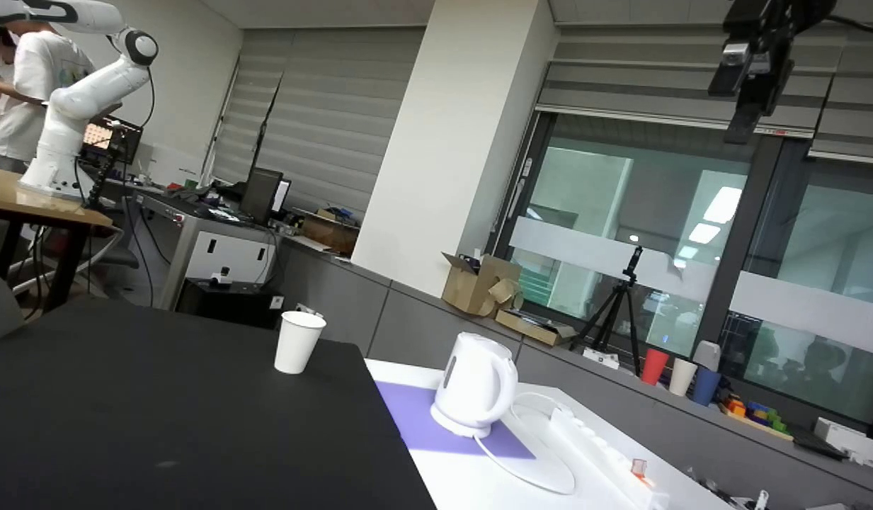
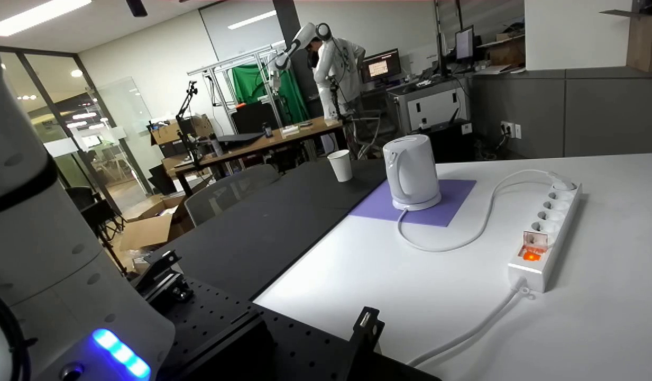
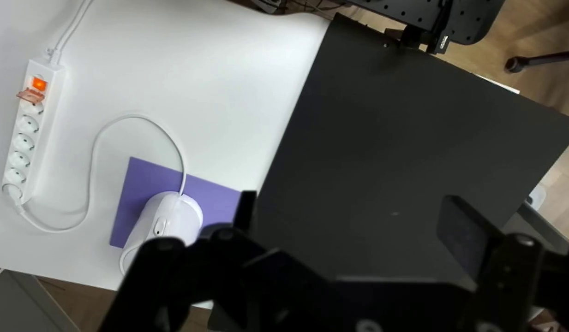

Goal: Turn off the white kettle and turn of the switch of the extension cord

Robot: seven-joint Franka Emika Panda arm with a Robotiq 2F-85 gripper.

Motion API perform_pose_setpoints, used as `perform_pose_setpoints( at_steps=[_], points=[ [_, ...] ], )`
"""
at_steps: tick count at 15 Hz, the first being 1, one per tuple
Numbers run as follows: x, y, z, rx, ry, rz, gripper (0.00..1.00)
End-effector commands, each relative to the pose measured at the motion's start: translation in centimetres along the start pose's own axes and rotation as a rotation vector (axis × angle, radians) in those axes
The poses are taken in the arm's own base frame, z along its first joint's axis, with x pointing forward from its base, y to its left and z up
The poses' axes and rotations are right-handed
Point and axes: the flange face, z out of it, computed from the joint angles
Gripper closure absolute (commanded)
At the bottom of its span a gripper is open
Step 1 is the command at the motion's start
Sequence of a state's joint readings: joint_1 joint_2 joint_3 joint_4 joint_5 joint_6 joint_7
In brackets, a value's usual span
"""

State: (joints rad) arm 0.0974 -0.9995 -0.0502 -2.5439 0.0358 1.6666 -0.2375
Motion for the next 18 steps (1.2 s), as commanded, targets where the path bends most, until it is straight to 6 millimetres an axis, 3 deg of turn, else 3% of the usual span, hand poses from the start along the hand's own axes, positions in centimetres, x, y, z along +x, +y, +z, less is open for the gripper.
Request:
perform_pose_setpoints(
  at_steps=[1, 5, 6, 7, 12, 18],
  points=[
    [0.5, 2.0, 0.8, -0.050, 0.048, 0.026, 0.00],
    [0.4, 8.3, 3.3, -0.110, 0.108, 0.117, 0.00],
    [0.4, 10.1, 4.1, -0.105, 0.126, 0.147, 0.25],
    [0.3, 11.8, 4.9, -0.096, 0.138, 0.175, 0.26],
    [0.5, 18.8, 9.0, -0.092, 0.205, 0.288, 0.61],
    [3.9, 22.6, 13.0, -0.132, 0.242, 0.306, 0.99]
  ],
)
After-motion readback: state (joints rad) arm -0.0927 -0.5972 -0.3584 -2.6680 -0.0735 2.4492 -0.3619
